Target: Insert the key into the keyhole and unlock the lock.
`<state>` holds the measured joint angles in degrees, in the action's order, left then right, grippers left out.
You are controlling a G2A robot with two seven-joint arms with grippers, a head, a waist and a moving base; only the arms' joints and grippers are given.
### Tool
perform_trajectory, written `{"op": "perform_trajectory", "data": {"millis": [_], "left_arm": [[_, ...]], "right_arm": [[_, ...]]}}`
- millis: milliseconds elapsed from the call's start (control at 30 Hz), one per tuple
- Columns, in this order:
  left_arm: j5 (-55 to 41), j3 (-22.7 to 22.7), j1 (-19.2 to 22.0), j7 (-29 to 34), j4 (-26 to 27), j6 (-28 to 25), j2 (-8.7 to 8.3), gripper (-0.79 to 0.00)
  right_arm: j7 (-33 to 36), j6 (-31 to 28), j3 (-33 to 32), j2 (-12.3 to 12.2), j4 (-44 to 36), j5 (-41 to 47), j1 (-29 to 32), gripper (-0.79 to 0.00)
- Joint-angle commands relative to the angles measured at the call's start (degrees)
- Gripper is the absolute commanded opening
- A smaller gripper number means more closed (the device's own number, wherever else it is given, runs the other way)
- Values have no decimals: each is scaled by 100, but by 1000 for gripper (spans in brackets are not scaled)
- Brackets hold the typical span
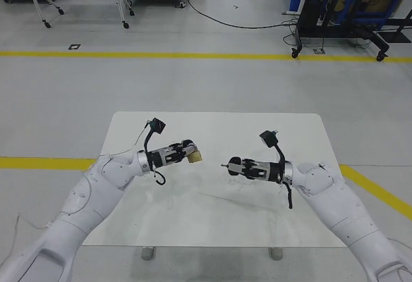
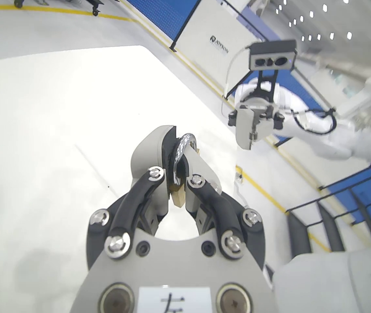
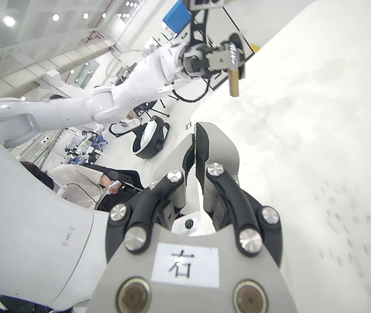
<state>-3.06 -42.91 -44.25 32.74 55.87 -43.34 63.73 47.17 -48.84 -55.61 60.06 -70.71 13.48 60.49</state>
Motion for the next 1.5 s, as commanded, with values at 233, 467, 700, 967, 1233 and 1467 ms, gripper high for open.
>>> {"op": "perform_trajectory", "data": {"millis": [233,467,700,967,1233,1467], "left_arm": [[257,11,33,52,-18,66,2,-785],[-3199,-100,5,2172,-314,1886,170,-785],[-4864,129,463,3540,-1462,3464,590,-785],[-4889,358,871,3650,-2040,3710,905,-785],[-4406,331,728,2872,-1870,3658,851,-785],[-4276,329,618,2912,-1283,4959,834,-785]], "right_arm": [[-164,51,69,52,24,162,-72,-785],[-548,184,67,86,-114,103,19,-785],[-1289,190,160,203,9,-133,82,-785],[-1904,116,110,257,-14,-506,215,-785],[-1904,116,110,257,-14,-506,215,-785],[-1225,118,163,285,-32,129,118,-785]]}}
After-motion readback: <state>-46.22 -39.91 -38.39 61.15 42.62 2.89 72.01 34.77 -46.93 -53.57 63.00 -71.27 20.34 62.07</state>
